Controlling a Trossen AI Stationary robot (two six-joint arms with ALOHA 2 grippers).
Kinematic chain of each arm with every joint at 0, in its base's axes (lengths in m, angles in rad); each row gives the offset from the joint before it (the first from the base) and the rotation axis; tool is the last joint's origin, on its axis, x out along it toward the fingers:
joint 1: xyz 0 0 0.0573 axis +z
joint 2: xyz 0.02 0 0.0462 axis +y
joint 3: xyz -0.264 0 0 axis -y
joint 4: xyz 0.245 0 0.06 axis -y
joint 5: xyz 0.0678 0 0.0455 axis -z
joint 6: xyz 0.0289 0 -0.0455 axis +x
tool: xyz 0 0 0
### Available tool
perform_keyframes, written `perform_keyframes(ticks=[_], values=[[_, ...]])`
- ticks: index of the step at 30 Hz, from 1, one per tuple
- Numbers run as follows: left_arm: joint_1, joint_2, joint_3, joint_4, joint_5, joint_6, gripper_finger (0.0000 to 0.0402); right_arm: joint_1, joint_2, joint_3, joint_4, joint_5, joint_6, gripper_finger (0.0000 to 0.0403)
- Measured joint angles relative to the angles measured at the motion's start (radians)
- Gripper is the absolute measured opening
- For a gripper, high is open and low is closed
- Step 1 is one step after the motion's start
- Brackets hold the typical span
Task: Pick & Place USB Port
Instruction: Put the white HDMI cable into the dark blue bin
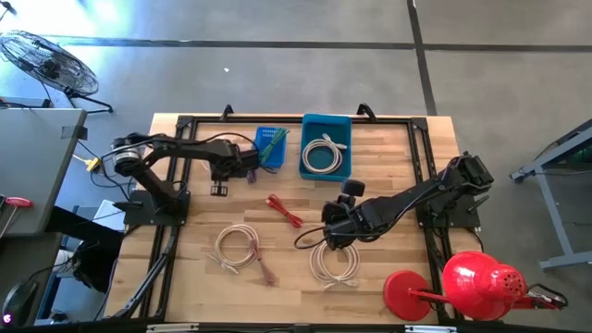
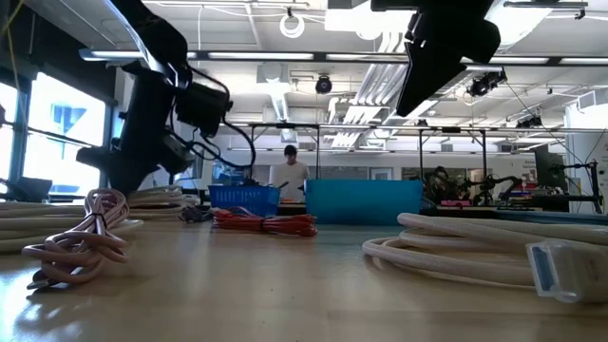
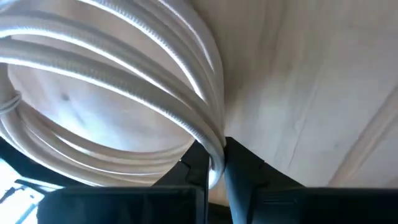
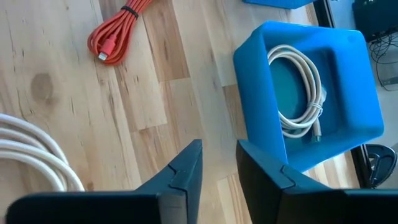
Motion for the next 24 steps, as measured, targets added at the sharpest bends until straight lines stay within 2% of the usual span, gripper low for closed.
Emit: perform_keyframes(ticks=[5, 7, 14, 21, 24], values=[[-0.044, -0.088, 0.012, -0.034, -0.044, -0.035, 0.0019, 0.000, 0.000, 0.000, 0.000, 0.010, 0.000, 0.0066], [-0.064, -0.126, 0.037, -0.089, -0.067, -0.064, 0.0008, 0.000, 0.000, 0.000, 0.001, 0.014, -0.002, 0.0060], [-0.173, -0.283, 0.152, -0.283, -0.161, -0.207, 0.0008, 0.000, 0.000, 0.000, 0.039, 0.015, -0.005, 0.0054], [-0.331, -0.487, 0.236, -0.288, -0.165, -0.293, 0.0008, -0.001, 0.000, 0.000, 0.158, -0.023, -0.095, 0.0096], [-0.414, -0.589, 0.235, -0.208, -0.164, -0.312, 0.0008, -0.001, 0.000, 0.000, 0.221, -0.022, -0.150, 0.0126]])
